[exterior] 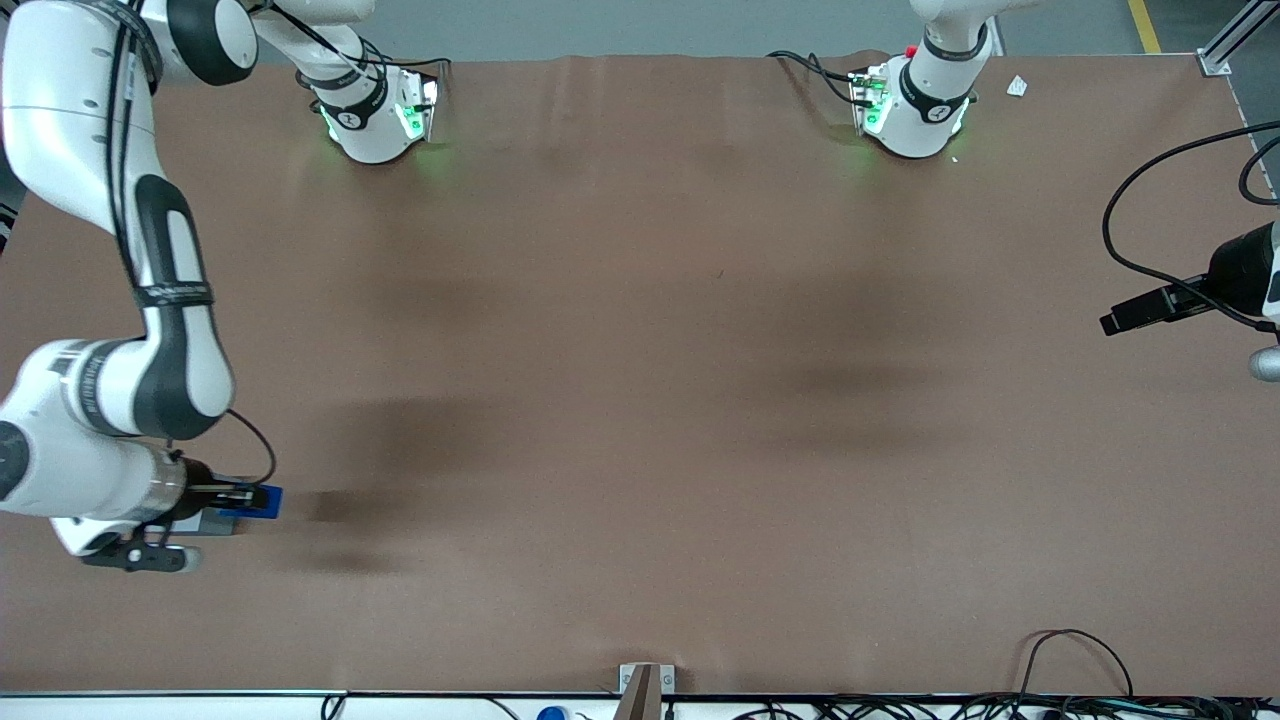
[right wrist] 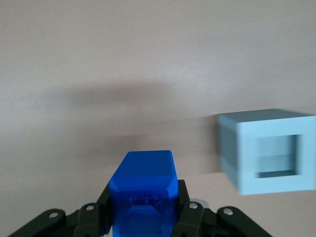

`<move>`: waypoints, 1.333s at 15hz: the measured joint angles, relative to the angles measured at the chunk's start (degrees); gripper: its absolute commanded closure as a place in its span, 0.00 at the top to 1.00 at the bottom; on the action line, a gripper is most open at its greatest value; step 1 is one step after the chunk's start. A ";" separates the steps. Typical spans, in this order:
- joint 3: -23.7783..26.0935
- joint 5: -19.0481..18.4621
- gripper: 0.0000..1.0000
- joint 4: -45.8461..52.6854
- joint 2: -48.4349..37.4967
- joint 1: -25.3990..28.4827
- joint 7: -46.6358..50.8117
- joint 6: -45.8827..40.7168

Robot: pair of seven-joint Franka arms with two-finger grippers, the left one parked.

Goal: Insert blue part into gray base with right arm

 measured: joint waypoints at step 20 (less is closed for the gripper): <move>-0.16 0.00 0.00 0.13 3.08 -10.02 -10.18 3.29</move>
